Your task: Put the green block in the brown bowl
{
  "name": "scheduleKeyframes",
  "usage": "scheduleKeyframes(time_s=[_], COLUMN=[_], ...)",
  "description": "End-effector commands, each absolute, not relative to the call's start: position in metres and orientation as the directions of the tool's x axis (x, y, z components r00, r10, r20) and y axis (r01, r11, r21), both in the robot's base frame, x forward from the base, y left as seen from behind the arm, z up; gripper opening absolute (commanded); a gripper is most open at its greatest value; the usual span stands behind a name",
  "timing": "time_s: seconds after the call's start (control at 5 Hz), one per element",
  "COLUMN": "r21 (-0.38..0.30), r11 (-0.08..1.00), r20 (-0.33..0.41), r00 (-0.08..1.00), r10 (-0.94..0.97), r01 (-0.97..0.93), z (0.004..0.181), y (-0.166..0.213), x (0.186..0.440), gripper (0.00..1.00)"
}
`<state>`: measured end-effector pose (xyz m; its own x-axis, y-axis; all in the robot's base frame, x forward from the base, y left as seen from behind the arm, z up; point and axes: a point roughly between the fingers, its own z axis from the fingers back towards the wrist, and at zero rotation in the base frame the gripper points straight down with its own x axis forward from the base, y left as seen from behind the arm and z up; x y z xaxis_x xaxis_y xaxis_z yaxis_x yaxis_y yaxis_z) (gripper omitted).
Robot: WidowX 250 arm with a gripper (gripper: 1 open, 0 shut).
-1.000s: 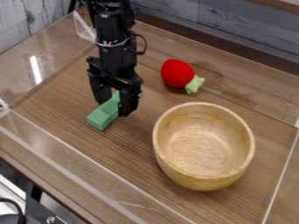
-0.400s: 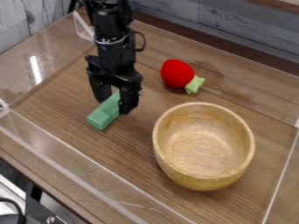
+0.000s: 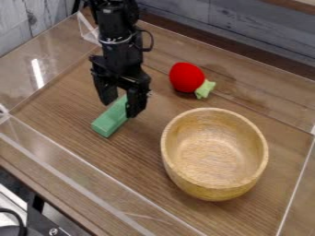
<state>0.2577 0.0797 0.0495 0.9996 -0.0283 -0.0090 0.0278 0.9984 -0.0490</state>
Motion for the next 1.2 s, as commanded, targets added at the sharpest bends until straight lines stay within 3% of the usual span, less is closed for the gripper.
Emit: scheduleKeyframes(time_s=[0.0, 0.4, 1.0], r21=[-0.032, -0.031, -0.024], r11=[0.999, 0.999, 1.000], r20=[0.019, 0.016, -0.012], r00=[0.999, 1.000, 1.000], r10=[-0.027, -0.023, -0.014], r01=[0.027, 0.023, 0.013], z=[0.054, 0.050, 0.028], y=[0.082, 0.082, 0.095], x=[0.261, 0.262, 0.263], gripper=[1.00, 1.00, 1.00])
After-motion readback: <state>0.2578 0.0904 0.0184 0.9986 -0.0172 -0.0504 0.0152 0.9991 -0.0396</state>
